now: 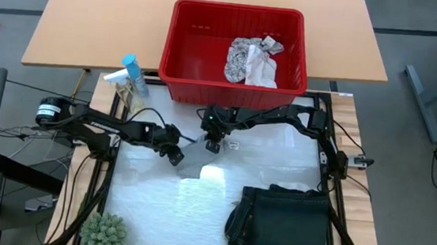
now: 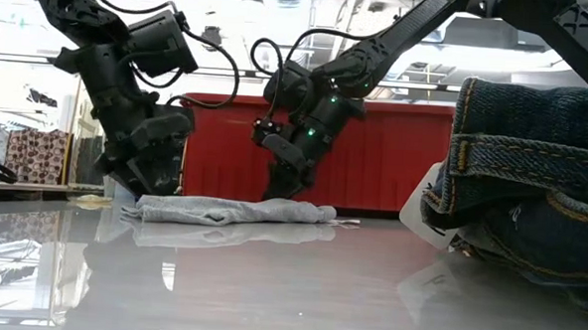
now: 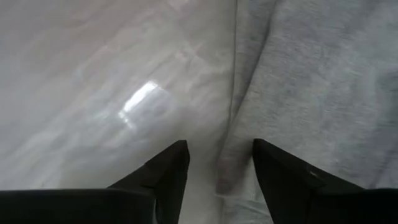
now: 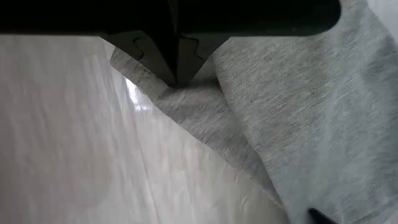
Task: Fold Laundry from Bin
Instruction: Fold the gray boxer from the red laundry bin
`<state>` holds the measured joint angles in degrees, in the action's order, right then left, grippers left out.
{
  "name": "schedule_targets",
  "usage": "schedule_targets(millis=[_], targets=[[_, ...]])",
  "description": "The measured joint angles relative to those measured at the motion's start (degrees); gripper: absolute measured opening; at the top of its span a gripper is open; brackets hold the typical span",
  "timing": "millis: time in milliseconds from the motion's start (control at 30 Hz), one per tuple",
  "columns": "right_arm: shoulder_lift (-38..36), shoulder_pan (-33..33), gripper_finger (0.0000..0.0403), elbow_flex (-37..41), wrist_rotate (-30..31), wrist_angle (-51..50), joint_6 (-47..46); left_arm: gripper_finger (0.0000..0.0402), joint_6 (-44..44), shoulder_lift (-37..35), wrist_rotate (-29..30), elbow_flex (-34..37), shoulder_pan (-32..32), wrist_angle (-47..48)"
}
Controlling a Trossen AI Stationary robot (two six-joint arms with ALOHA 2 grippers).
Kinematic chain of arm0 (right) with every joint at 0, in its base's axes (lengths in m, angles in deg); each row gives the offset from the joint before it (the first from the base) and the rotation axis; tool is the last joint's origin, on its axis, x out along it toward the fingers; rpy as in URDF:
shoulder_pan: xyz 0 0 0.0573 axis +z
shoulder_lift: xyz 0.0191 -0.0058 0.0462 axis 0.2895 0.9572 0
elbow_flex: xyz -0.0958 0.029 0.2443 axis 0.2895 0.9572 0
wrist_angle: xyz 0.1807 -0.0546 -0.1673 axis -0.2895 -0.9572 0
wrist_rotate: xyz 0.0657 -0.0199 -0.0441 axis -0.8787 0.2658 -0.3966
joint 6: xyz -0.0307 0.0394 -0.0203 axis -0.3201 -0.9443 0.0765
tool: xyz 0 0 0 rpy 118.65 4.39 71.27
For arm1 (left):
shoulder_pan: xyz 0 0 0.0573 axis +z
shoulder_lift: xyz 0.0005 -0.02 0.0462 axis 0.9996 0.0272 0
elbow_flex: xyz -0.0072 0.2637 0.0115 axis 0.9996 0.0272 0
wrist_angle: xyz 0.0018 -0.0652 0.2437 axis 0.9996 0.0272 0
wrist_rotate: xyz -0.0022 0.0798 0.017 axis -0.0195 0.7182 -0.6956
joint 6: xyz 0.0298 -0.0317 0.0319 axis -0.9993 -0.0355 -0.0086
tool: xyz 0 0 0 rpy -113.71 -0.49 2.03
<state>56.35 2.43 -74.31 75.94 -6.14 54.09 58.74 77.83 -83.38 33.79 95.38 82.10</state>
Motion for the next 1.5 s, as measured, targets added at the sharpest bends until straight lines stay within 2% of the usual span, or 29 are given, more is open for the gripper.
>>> schedule_targets(millis=[100,200,500,767,1233,1400,1500], targets=[[0.00,-0.01,0.0030,0.00,0.02,-0.02,-0.01,0.0174,0.15,0.83,-0.64,-0.19,0.09,0.08],[0.00,0.01,0.0028,0.00,0.04,-0.02,0.00,0.0152,0.80,0.52,-0.71,-0.15,0.09,0.25],[0.02,-0.02,0.0030,0.00,0.11,-0.10,-0.02,0.0010,1.78,-1.46,-4.47,-0.72,0.00,1.88],[0.00,-0.76,0.0030,0.00,0.15,-0.39,-0.89,0.0001,3.96,-1.41,-7.15,-0.90,-0.74,3.28],[0.00,-2.16,0.0029,0.00,0.20,-0.47,-2.58,0.0000,7.92,-1.47,-8.68,-3.85,-6.46,9.18],[0.00,-2.16,0.0030,0.00,0.22,-0.47,-2.14,0.0000,5.90,-1.47,-5.48,-6.81,-7.00,16.23],[-0.02,-2.16,0.0030,0.00,0.22,-0.47,-2.11,0.0000,5.59,-1.47,-3.43,-6.99,-7.04,17.35]])
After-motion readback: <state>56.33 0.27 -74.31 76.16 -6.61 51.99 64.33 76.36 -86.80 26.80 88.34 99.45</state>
